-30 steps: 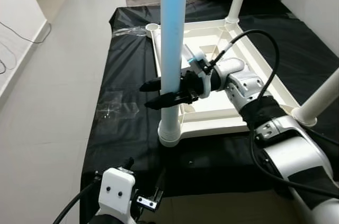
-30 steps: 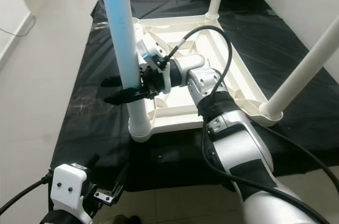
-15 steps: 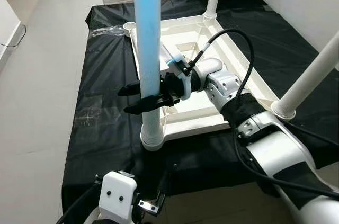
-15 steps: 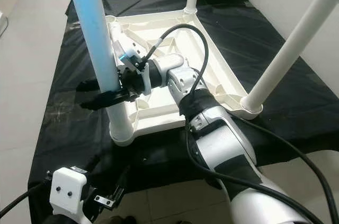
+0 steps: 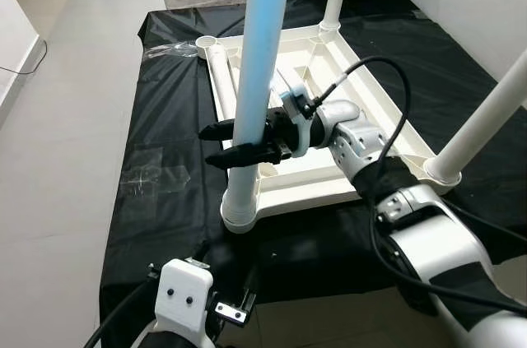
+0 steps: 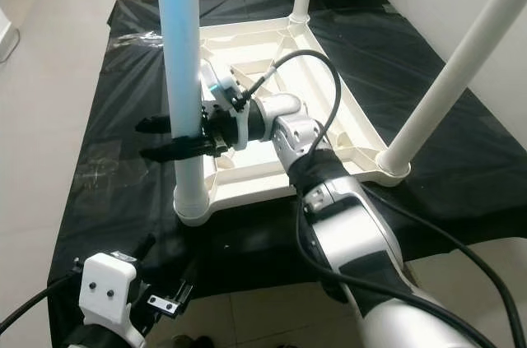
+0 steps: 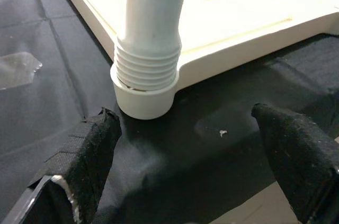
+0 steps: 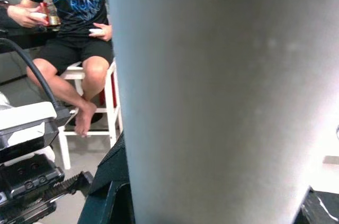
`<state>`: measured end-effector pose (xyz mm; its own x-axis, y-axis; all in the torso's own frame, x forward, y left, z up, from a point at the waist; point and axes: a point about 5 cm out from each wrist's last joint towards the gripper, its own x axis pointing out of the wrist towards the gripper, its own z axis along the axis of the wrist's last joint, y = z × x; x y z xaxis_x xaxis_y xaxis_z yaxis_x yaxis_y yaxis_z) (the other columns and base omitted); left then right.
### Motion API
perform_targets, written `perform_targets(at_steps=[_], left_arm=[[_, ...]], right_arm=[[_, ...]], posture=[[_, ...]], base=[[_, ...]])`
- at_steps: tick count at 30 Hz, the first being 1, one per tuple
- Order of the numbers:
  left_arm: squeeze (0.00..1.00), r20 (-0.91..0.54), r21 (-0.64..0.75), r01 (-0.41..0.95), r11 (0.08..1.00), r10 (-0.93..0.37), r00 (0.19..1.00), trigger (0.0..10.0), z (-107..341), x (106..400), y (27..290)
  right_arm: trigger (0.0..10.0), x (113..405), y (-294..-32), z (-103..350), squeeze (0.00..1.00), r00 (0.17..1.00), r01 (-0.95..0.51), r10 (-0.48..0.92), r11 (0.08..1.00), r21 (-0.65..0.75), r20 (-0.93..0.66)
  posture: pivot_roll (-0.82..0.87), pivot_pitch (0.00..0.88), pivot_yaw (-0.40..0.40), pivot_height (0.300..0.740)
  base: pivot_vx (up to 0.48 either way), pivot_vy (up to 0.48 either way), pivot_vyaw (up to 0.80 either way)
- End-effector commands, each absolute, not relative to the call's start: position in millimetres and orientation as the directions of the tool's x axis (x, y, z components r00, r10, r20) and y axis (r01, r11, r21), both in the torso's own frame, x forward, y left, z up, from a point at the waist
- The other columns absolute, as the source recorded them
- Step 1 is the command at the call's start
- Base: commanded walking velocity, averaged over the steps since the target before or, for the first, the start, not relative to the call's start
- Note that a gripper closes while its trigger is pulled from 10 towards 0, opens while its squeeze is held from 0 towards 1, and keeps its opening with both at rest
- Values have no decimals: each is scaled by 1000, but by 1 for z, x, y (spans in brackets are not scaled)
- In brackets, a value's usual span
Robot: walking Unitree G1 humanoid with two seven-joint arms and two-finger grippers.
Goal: Building children table
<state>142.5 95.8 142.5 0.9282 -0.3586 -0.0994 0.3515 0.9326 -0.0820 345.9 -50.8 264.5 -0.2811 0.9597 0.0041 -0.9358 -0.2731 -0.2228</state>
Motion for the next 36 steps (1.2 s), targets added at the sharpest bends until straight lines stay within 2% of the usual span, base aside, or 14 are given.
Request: perform_targets(at_steps=[1,7,15,24,25,26,27,28,29,30,31,32,34,36], left_arm=[[0,-122,-73,346,935,-353,928,10000,138,142,98],[0,-118,-71,345,936,-351,929,10000,138,144,98],[0,-112,-68,341,938,-347,931,10000,138,147,98],[0,-106,-66,339,939,-344,933,10000,138,149,98],[0,-104,-65,338,939,-343,933,10000,138,150,98],[0,-104,-65,338,939,-343,933,10000,138,150,98],[0,-103,-64,337,939,-342,934,10000,138,150,98],[0,-103,-64,337,939,-342,934,10000,138,150,98],[0,-101,-63,336,940,-341,935,10000,138,151,99],[0,-101,-63,336,940,-341,935,10000,138,151,99],[0,-101,-62,336,940,-341,935,10000,138,151,99],[0,-101,-62,336,940,-341,935,10000,138,151,99],[0,-100,-61,335,940,-340,935,10000,138,152,99],[0,-100,-61,335,940,-340,935,10000,138,152,99]], right_arm=[[10000,346,-54,226,0,-209,-968,967,-226,-107,-145],[10000,351,-47,231,0,-140,-981,980,-156,-112,-138],[10000,349,-42,226,0,-111,-986,979,-130,-103,-171],[10000,348,-39,220,0,-34,-994,980,-53,-92,-196],[10000,350,-37,217,0,38,-997,979,23,-78,-198],[10000,350,-37,217,0,38,-997,979,23,-78,-198],[10000,354,-35,214,0,123,-992,973,114,-59,-195],[10000,354,-35,214,0,123,-992,973,114,-59,-195],[10000,358,-35,211,0,209,-978,960,205,-40,-188],[10000,358,-35,211,0,209,-978,960,205,-40,-188],[10000,361,-36,208,0,279,-960,943,281,-19,-182],[10000,361,-36,208,0,279,-960,943,281,-19,-182],[10000,362,-38,202,0,352,-934,918,358,-3,-181],[10000,362,-38,202,0,352,-934,918,358,-3,-181]], posture=[[153,193,1,740],[151,192,-3,740],[142,191,-5,740],[139,189,-9,740],[136,190,-9,740],[136,190,-9,740],[133,189,-11,740],[133,189,-11,740],[133,189,-11,740],[133,189,-11,740],[133,189,-11,740],[133,189,-11,740],[127,189,-6,740],[127,189,-6,740]], base=[[0,0,0],[0,0,0],[0,0,0],[0,0,0],[0,0,0],[0,0,0],[0,0,0],[0,0,0],[0,0,0],[0,0,0],[0,0,0],[0,0,0],[0,0,0],[0,0,0]])
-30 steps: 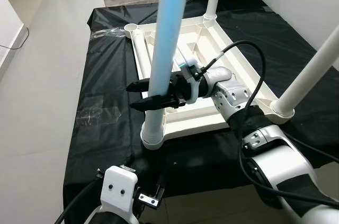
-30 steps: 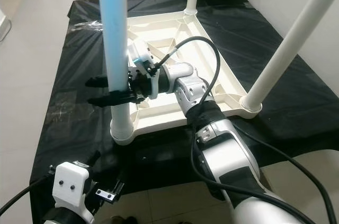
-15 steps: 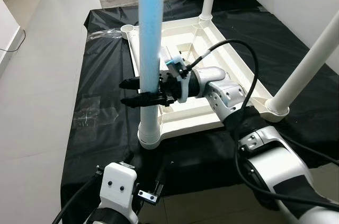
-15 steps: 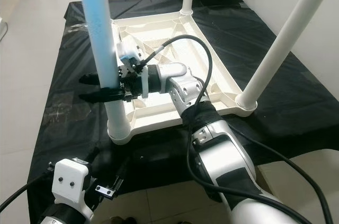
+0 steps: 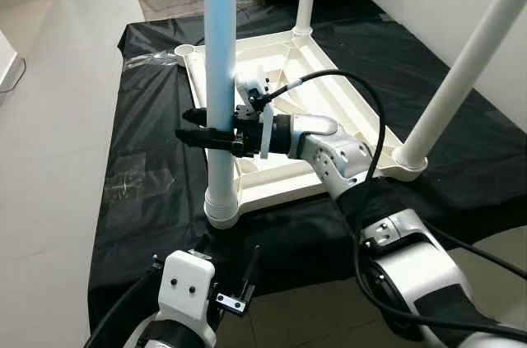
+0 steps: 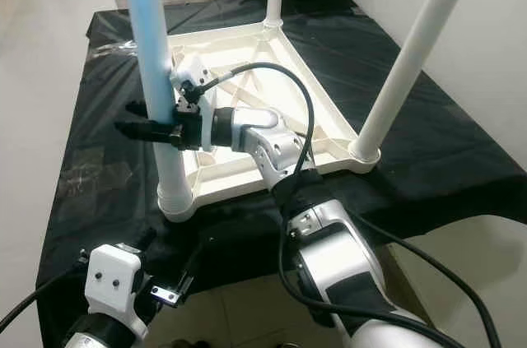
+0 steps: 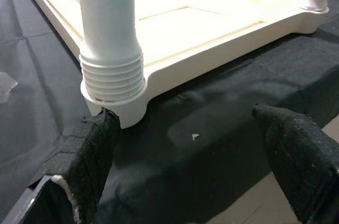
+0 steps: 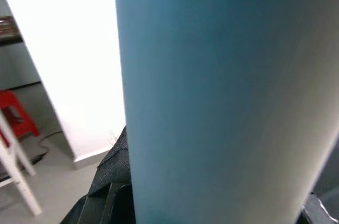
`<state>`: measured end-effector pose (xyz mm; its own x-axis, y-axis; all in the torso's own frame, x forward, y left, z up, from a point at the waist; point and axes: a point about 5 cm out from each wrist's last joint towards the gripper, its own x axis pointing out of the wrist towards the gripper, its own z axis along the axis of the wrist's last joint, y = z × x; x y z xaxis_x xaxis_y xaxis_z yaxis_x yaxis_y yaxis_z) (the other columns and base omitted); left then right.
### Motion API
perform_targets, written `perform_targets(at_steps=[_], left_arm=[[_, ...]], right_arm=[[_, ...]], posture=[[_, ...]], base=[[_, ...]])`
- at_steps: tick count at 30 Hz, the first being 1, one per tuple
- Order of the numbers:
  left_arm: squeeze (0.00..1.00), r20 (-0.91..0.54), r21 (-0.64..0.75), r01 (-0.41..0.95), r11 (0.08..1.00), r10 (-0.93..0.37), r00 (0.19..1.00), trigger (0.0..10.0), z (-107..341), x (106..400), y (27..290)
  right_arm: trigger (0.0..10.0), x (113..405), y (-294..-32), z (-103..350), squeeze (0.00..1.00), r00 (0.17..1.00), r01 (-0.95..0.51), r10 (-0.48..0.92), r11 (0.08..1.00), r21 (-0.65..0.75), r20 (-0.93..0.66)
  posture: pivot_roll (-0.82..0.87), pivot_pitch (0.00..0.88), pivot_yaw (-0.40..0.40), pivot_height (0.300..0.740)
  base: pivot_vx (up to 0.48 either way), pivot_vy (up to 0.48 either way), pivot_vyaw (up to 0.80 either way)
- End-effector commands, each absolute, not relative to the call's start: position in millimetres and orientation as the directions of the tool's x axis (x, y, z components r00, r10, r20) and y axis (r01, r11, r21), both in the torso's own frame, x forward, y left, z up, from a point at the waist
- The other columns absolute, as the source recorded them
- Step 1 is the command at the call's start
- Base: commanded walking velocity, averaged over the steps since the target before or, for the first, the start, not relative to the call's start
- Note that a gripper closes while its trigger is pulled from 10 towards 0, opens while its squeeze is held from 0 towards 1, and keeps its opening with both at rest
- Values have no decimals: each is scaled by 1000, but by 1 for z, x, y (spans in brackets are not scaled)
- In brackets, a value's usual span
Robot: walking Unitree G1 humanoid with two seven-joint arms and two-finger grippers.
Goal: Building children table
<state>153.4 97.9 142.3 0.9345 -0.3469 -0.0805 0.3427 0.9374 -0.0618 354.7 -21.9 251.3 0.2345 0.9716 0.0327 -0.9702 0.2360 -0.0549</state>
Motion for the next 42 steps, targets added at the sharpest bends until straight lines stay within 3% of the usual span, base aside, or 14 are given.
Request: perform_targets(at_steps=[1,11,17,20,21,23,26,39,40,41,42], left_arm=[[0,-99,-60,335,940,-340,935,10000,138,153,100],[0,-96,-51,331,942,-335,937,10000,138,155,102],[0,-91,-47,325,945,-328,940,10000,138,157,103],[0,-91,-45,320,946,-323,942,10000,138,157,103],[0,-91,-45,320,946,-323,942,10000,138,157,103],[0,-90,-42,315,948,-317,944,10000,138,158,104],[0,-91,-41,312,949,-314,945,10000,138,157,104],[0,-89,-40,308,951,-310,947,10000,138,158,105],[0,-88,-37,303,952,-305,948,10000,138,158,105],[0,-88,-37,303,952,-305,948,10000,138,158,105],[0,-88,-34,299,954,-301,949,10000,138,158,106]], right_arm=[[10000,361,-39,200,0,381,-922,909,387,2,-170],[10000,348,-34,202,0,422,-904,899,427,22,-112],[10000,350,-30,204,0,554,-830,827,558,15,-96],[10000,355,-29,203,0,675,-732,732,680,40,-94],[10000,355,-29,203,0,675,-732,732,680,40,-94],[10000,361,-31,202,0,773,-628,625,778,7,-111],[10000,364,-33,201,0,834,-545,540,839,-15,-113],[10000,366,-26,201,0,958,-276,275,961,-5,-78],[10000,369,-25,197,0,980,-178,176,984,-15,-93],[10000,369,-25,197,0,980,-178,176,984,-15,-93],[10000,372,-29,194,0,994,-63,59,997,-45,-97]], posture=[[127,189,-6,740],[123,188,-4,740],[122,186,-6,740],[121,185,-5,740],[121,185,-5,740],[121,185,-5,740],[125,180,-7,740],[131,173,-7,740],[135,172,-7,740],[135,172,-7,740],[135,172,-7,740]], base=[[0,0,0],[0,0,0],[0,0,0],[0,0,0],[0,0,0],[0,0,0],[0,0,0],[0,0,0],[0,0,0],[0,0,0],[0,0,0]])
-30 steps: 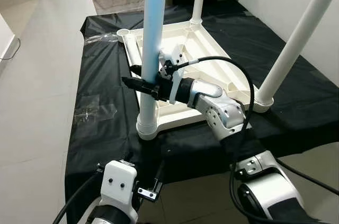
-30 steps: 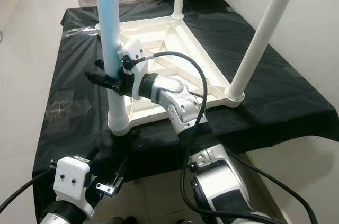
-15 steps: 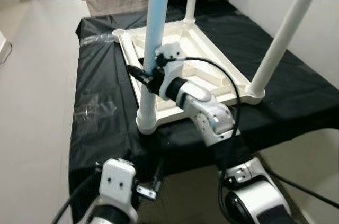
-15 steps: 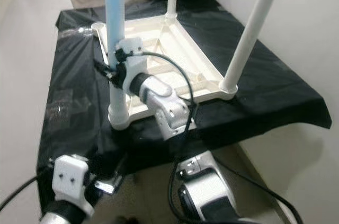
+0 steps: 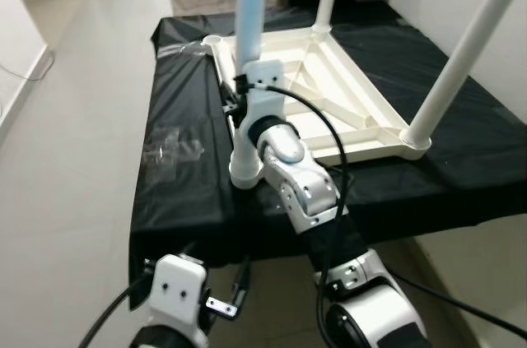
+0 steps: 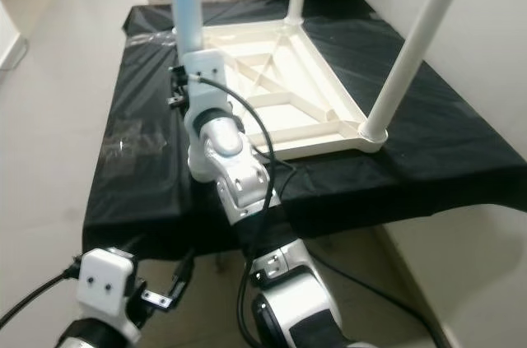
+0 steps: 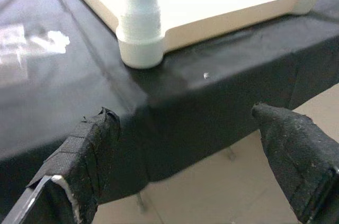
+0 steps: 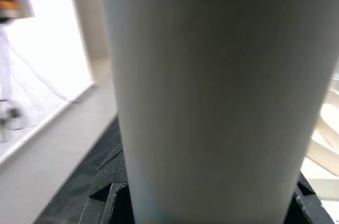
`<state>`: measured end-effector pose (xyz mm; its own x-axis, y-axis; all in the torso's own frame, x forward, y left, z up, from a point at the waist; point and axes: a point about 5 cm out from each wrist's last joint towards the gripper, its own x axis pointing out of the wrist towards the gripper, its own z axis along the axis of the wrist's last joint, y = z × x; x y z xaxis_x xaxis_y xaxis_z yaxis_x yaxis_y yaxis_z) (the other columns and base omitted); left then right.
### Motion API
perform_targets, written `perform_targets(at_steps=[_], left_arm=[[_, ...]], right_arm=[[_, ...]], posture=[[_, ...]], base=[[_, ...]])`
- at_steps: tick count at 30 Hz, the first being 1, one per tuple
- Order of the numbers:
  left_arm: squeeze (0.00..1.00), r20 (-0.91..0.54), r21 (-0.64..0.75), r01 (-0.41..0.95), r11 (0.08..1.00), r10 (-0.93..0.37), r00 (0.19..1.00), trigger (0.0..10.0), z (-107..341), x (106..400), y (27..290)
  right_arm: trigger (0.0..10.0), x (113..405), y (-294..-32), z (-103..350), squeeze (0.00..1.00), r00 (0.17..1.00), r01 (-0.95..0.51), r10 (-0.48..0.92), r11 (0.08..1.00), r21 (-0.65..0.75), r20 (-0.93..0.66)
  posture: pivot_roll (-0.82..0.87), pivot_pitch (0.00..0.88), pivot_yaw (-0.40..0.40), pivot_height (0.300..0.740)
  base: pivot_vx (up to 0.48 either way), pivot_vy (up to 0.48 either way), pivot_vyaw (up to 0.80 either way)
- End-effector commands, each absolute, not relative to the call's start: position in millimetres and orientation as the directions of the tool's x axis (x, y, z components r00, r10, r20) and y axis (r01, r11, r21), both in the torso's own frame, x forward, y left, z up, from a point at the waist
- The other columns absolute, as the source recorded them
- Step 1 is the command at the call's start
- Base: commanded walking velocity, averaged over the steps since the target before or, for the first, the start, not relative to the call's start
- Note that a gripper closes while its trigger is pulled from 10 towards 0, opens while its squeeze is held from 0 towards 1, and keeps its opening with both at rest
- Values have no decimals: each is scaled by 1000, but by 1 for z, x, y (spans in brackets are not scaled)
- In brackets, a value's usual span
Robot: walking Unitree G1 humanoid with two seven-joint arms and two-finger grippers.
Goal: Building children table
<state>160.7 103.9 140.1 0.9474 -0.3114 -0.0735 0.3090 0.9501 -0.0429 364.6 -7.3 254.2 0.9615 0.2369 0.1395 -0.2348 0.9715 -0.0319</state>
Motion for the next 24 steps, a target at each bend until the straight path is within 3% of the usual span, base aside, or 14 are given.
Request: perform_targets(at_steps=[1,3,8,12,13,24], left_arm=[[0,-88,-34,299,954,-301,949,10000,138,158,106],[0,-88,-33,298,954,-300,950,10000,138,158,107],[0,-85,-30,297,954,-299,951,10000,138,159,107],[0,-85,-30,298,954,-299,950,10000,138,159,107],[0,-83,-27,297,954,-298,951,10000,138,159,108],[0,-76,-22,294,956,-295,953,10000,140,162,109]], right_arm=[[10000,372,-29,194,0,994,-63,59,997,-45,-97],[10000,372,-30,194,0,995,-35,29,998,-53,-95],[10000,373,-40,197,0,957,267,-266,964,-5,-112],[10000,372,-43,199,0,938,333,-331,943,-3,-104],[10000,367,-49,201,0,883,464,-459,885,36,-97],[10000,362,-49,197,0,810,585,-576,806,83,-113]], posture=[[135,172,-7,740],[135,172,-7,740],[135,172,-7,740],[140,167,-9,740],[143,169,-10,740],[151,173,-6,740]], base=[[0,0,0],[0,0,0],[0,0,0],[0,0,0],[0,0,0],[0,0,0]])
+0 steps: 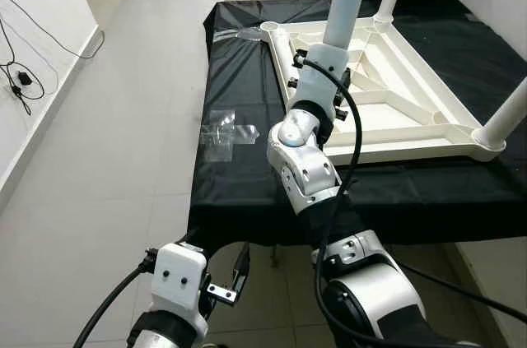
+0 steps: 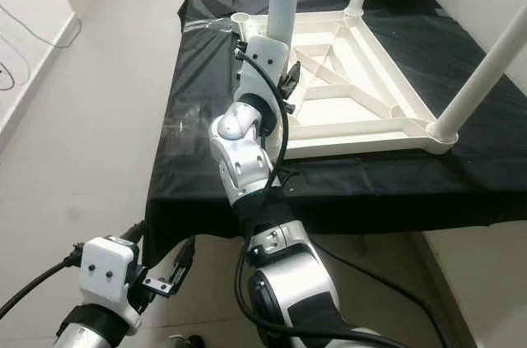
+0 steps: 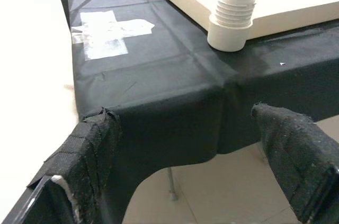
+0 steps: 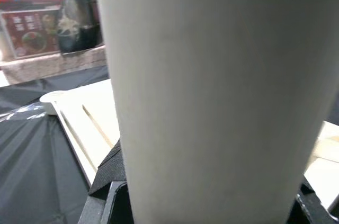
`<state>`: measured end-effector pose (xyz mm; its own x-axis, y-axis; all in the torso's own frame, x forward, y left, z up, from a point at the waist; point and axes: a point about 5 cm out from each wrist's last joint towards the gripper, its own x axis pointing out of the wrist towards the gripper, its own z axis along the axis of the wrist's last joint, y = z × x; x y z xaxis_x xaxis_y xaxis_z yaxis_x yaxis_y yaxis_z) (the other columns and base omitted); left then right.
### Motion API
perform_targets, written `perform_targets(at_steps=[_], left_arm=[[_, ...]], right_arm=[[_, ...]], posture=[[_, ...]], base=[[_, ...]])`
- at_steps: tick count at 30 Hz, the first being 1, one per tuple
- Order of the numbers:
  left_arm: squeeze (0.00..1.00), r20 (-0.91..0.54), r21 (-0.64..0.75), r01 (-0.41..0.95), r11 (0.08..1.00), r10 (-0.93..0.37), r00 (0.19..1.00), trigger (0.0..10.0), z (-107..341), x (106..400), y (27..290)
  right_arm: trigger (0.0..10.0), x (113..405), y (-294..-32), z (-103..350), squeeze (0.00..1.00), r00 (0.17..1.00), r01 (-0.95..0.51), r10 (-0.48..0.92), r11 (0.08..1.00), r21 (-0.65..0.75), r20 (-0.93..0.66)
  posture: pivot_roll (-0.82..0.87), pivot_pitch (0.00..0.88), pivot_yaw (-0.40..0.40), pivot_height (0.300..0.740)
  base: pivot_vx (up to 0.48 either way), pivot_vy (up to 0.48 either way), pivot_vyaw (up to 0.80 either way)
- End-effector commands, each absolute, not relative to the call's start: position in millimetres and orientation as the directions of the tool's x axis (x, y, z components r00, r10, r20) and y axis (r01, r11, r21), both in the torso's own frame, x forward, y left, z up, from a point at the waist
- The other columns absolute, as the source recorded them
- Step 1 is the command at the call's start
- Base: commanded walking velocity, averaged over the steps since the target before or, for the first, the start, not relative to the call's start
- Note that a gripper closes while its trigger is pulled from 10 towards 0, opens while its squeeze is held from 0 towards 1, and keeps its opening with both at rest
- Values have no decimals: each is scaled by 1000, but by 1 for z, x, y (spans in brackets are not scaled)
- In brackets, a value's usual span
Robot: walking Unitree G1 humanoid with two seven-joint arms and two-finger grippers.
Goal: Building children table
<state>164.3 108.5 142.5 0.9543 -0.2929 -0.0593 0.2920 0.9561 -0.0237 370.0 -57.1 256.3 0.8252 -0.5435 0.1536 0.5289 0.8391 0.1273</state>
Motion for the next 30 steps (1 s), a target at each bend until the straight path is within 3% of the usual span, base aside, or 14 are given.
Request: perform_targets(at_steps=[1,6,10,14,30], left_arm=[[0,-76,-22,294,956,-295,953,10000,140,162,109],[0,-61,-71,432,899,-436,898,10000,143,156,95],[0,-67,-64,472,879,-476,877,10000,142,154,91],[0,-80,-53,474,879,-476,876,10000,139,153,90],[0,-88,-50,462,886,-464,881,10000,137,154,92]], right_arm=[[10000,362,-49,197,0,810,585,-576,806,83,-113],[10000,361,-45,202,0,781,623,-612,774,109,-120],[10000,362,-46,203,0,762,647,-635,754,113,-127],[10000,364,-50,205,0,735,677,-665,726,115,-131],[10000,368,-36,210,0,790,612,-599,783,111,-128]], posture=[[151,173,-6,740],[158,172,-2,740],[162,172,4,740],[161,172,7,740],[161,174,7,740]], base=[[0,0,0],[0,0,0],[0,0,0],[0,0,0],[0,0,0]])
